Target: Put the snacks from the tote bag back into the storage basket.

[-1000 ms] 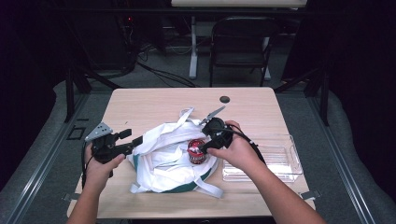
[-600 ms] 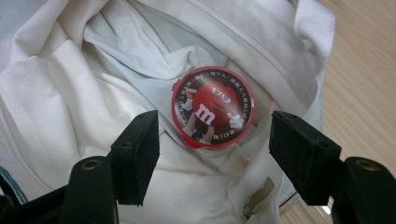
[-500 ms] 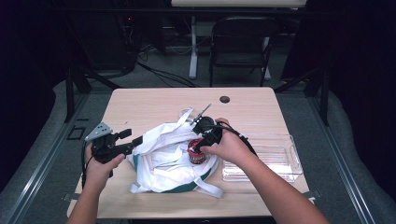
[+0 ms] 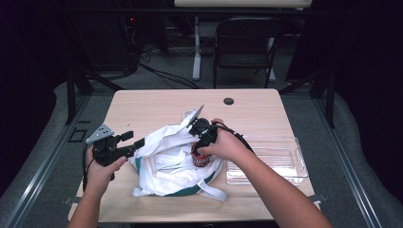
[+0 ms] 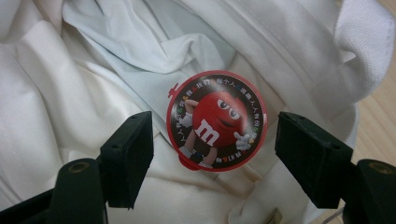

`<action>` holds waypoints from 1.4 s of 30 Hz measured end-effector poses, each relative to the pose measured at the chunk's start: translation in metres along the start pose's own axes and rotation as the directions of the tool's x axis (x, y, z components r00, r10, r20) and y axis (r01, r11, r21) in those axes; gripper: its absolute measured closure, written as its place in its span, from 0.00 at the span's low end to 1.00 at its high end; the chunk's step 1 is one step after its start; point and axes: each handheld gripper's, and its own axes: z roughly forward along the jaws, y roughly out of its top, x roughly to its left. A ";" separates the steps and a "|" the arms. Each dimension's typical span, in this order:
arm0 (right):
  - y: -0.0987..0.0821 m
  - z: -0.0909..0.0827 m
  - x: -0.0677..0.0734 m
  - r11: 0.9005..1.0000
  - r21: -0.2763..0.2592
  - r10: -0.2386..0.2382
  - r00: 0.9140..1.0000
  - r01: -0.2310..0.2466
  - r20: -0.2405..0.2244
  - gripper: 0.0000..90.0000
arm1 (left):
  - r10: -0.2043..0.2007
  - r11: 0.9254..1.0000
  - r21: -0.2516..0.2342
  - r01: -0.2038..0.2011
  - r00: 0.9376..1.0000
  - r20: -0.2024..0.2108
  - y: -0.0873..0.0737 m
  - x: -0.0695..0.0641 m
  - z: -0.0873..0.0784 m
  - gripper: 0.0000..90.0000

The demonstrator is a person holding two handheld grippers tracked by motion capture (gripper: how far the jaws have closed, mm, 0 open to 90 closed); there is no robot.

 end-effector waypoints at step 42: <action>0.016 0.040 -0.006 0.986 0.167 0.031 0.999 -0.027 -0.022 0.27 | 0.004 1.000 0.005 -0.004 1.000 0.002 0.000 0.001 0.002 0.41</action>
